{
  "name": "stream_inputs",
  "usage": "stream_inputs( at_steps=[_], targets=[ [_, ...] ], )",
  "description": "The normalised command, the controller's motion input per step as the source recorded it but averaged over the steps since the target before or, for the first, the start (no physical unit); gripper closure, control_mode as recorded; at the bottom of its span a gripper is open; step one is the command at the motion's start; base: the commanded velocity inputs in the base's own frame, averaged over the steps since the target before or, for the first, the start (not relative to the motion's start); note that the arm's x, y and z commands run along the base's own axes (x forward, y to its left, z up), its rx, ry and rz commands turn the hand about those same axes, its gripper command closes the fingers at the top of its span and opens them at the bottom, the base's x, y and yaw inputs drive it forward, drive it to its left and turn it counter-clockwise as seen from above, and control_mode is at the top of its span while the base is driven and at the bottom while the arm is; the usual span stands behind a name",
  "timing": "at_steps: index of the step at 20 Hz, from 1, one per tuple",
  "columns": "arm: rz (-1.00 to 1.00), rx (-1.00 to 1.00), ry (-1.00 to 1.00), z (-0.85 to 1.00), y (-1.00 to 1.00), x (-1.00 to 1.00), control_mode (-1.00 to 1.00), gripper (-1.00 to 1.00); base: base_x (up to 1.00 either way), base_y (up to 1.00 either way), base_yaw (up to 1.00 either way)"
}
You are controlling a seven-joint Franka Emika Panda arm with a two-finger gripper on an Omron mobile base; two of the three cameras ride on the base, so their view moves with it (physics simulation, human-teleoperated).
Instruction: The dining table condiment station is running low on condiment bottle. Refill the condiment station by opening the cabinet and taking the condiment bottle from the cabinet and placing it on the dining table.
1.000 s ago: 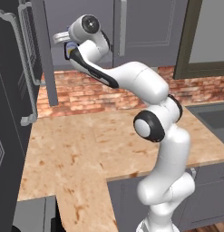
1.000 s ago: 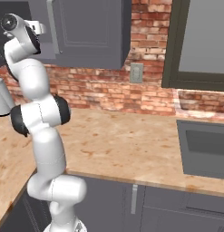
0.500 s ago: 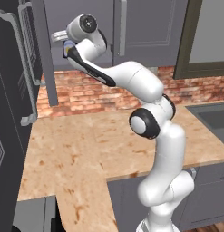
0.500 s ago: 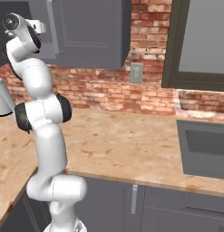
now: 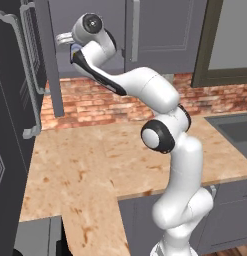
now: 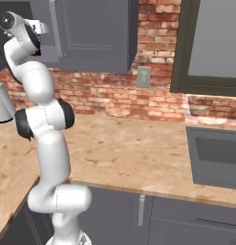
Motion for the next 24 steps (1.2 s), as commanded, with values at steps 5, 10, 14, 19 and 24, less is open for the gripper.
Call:
stream_inputs(
  at_steps=[5, 10, 14, 19, 24],
  targets=[
    [-0.09, -0.01, 0.00, -0.10, 0.00, -0.23, -1.00, 1.00, 0.00, 0.00, 0.00],
    [-0.09, 0.00, 0.00, 0.00, -0.19, -0.42, -1.00, 1.00, 0.00, 0.00, 0.00],
    [-0.03, 0.00, 0.00, 0.00, -0.55, -0.61, -1.00, 1.00, 0.00, 0.00, 0.00],
    [0.00, 0.00, 0.00, 0.00, -0.60, -0.74, -1.00, 1.00, 0.00, 0.00, 0.00],
    [0.02, 0.00, 0.00, -0.06, -0.45, -0.98, -1.00, 1.00, 0.00, 0.00, 0.00]
  ],
)
